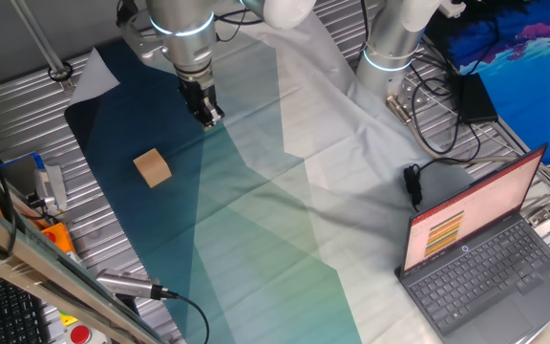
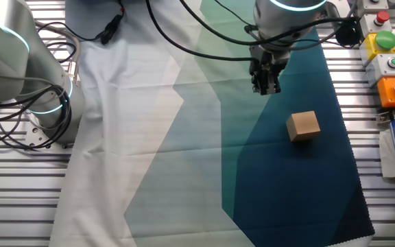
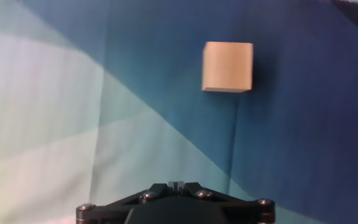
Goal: Pick up one small block
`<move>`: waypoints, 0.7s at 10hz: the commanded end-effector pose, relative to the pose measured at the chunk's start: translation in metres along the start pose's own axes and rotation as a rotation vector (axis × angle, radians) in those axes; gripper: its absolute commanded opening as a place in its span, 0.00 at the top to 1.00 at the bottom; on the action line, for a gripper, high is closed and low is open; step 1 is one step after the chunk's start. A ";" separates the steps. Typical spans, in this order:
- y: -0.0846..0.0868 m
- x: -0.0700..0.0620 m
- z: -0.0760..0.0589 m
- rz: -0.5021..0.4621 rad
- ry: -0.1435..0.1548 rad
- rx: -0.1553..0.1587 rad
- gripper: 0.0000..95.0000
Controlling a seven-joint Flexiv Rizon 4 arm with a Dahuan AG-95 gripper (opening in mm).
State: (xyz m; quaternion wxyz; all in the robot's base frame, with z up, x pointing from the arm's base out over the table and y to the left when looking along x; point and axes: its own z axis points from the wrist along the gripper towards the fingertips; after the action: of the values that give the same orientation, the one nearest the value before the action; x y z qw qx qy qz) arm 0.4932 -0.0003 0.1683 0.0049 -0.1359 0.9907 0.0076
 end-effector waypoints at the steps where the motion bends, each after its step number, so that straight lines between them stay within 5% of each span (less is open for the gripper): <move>1: 0.001 0.003 0.003 -0.118 0.002 -0.009 1.00; 4: -0.005 -0.009 0.008 -0.205 0.007 -0.019 1.00; 7: -0.011 -0.028 0.013 -0.242 0.055 -0.032 1.00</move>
State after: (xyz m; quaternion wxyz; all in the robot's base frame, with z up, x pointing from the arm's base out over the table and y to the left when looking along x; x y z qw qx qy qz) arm 0.5172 -0.0034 0.1578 -0.0178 -0.2518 0.9675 0.0169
